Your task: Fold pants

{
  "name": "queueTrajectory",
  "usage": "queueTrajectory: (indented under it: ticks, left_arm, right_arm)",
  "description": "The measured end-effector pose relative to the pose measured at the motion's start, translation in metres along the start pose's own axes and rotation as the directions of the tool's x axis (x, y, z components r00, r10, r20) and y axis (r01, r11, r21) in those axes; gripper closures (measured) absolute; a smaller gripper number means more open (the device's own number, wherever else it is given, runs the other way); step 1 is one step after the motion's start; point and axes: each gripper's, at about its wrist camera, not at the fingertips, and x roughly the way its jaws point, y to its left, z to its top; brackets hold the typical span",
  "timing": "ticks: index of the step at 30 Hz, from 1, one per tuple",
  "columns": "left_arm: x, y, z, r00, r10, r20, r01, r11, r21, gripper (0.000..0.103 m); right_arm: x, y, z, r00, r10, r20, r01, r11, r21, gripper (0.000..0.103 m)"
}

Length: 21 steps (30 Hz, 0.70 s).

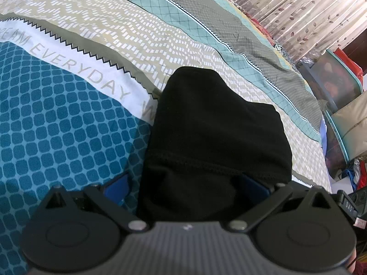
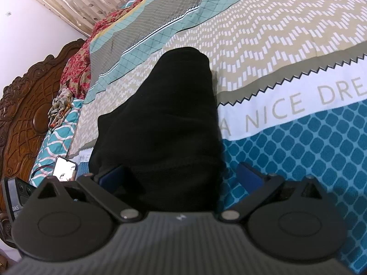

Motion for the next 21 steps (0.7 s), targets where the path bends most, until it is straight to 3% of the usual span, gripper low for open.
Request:
queueTrajectory:
  ticks: [21]
  left_arm:
    - [0.0008, -0.0008, -0.0008, 1.0, -0.003, 0.0, 0.003, 1.0, -0.003, 0.0]
  right_arm:
    - [0.0003, 0.0005, -0.0005, 1.0, -0.002, 0.001, 0.002, 1.0, 0.0, 0.0]
